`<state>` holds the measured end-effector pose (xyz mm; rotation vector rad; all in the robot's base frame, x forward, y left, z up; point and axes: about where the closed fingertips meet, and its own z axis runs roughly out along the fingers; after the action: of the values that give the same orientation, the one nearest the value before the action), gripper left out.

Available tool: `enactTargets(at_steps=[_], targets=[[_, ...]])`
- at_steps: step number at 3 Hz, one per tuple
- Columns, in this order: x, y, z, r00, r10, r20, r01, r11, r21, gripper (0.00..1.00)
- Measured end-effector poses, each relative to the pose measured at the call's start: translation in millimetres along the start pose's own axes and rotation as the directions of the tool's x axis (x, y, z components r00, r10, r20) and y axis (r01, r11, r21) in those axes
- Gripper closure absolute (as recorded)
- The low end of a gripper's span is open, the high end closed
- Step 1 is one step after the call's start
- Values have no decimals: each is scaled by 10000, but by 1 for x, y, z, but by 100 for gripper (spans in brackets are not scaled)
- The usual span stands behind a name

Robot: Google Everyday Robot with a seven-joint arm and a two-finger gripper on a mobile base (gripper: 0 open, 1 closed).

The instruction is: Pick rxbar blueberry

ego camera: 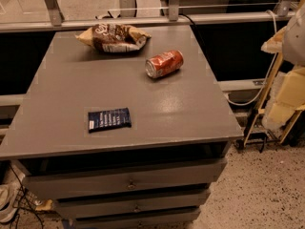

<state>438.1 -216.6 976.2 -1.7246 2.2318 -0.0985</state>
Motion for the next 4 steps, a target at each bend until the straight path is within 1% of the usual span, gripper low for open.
enactTargets(at_steps=[1, 2, 3, 4], targets=[[-5, 1, 1, 10000, -15, 96, 15, 10000, -58, 0], [-28, 6, 7, 9987, -72, 506, 88, 9995, -314, 0], [-93, 35, 14, 9842, -1258, 1245, 1350, 9885, -687, 0], [-192, 87, 24, 9243, -3187, 2102, 3438, 9341, -957, 0]])
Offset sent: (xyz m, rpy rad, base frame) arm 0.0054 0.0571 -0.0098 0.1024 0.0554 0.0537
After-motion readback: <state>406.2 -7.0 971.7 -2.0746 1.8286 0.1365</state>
